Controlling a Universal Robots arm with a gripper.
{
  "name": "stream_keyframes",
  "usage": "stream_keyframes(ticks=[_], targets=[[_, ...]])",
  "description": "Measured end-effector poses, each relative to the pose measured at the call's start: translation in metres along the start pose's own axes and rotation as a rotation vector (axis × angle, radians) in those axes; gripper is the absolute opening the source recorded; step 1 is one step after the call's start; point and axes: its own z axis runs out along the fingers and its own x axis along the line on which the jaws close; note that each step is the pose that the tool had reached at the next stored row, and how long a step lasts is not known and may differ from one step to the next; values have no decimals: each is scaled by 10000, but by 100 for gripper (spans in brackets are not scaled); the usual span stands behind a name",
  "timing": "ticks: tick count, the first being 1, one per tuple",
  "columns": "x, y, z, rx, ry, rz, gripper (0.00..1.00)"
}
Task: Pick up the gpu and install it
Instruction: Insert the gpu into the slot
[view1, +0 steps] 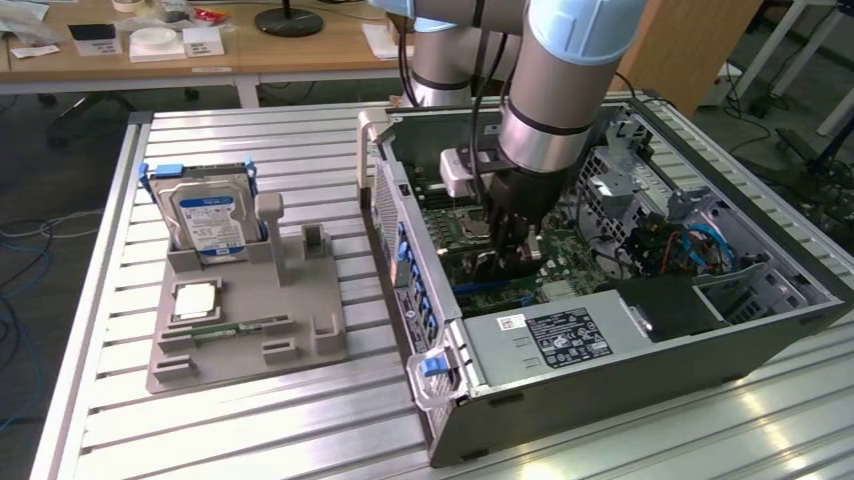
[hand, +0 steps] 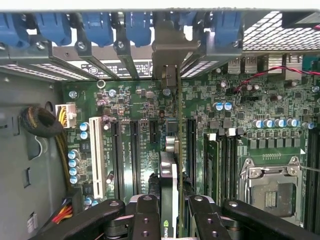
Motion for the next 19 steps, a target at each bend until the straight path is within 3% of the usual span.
stream_keyframes(ticks=[19], targets=[[-14, 10, 86, 1, 0, 23, 27]])
